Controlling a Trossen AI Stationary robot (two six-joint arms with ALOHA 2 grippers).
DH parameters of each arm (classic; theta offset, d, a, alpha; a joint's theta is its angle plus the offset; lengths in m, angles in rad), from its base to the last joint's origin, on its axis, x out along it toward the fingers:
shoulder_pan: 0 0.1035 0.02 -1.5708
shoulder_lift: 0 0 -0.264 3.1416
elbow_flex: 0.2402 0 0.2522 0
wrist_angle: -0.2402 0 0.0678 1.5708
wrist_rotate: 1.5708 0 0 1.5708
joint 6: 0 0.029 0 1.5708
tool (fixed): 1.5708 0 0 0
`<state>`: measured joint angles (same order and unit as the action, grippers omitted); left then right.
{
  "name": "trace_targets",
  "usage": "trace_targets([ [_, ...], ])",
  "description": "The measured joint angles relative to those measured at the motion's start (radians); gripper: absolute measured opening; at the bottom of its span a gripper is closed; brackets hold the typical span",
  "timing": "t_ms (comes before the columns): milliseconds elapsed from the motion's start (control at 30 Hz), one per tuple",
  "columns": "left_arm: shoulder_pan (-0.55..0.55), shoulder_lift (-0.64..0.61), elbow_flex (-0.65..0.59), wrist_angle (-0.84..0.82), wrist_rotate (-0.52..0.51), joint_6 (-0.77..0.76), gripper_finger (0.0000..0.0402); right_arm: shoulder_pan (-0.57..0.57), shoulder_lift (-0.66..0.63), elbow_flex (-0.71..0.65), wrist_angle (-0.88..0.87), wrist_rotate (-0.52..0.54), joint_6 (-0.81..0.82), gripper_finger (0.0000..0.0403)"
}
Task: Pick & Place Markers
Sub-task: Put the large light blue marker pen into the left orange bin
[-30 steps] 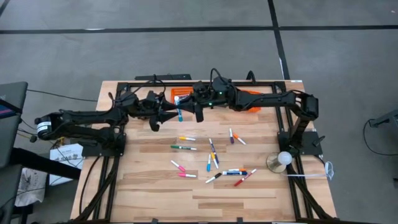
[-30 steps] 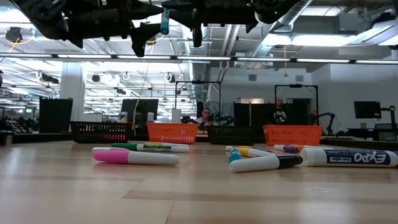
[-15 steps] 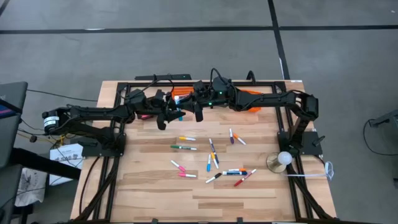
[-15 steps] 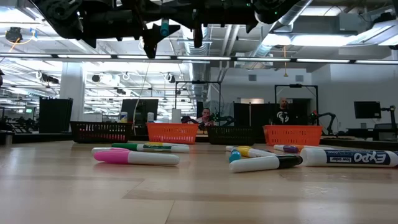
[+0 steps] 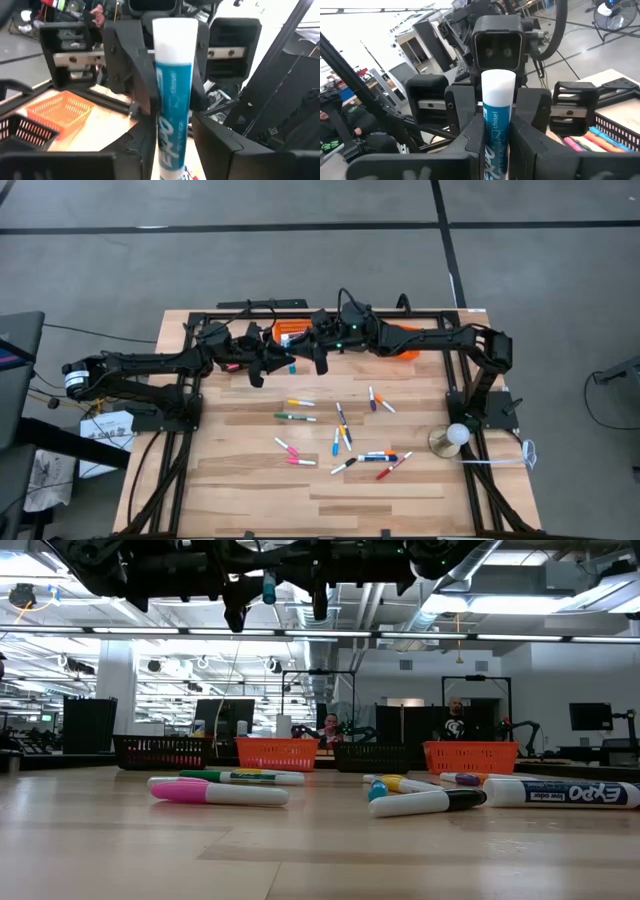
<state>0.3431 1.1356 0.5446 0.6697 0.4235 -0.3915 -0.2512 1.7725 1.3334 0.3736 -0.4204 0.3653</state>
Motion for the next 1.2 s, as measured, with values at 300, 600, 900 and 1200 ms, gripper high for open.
trace_targets([
  [300,0.0,0.0,0.0,-0.002,-0.001,-0.01,0.0063,0.0,0.0,0.0,0.001,-0.004,0.003,0.0044],
  [600,0.02,0.0,0.0,-0.038,0.002,-0.002,0.0063,-0.026,-0.001,-0.001,0.011,-0.078,0.02,0.0138],
  [900,0.088,-0.001,0.0,-0.161,-0.007,0.043,0.0063,-0.142,-0.039,-0.002,-0.194,-0.326,0.012,0.021],
  [1200,0.128,-0.002,0.0,-0.232,-0.005,0.124,0.0063,-0.183,-0.181,-0.061,-0.462,-0.181,-0.236,0.0201],
])
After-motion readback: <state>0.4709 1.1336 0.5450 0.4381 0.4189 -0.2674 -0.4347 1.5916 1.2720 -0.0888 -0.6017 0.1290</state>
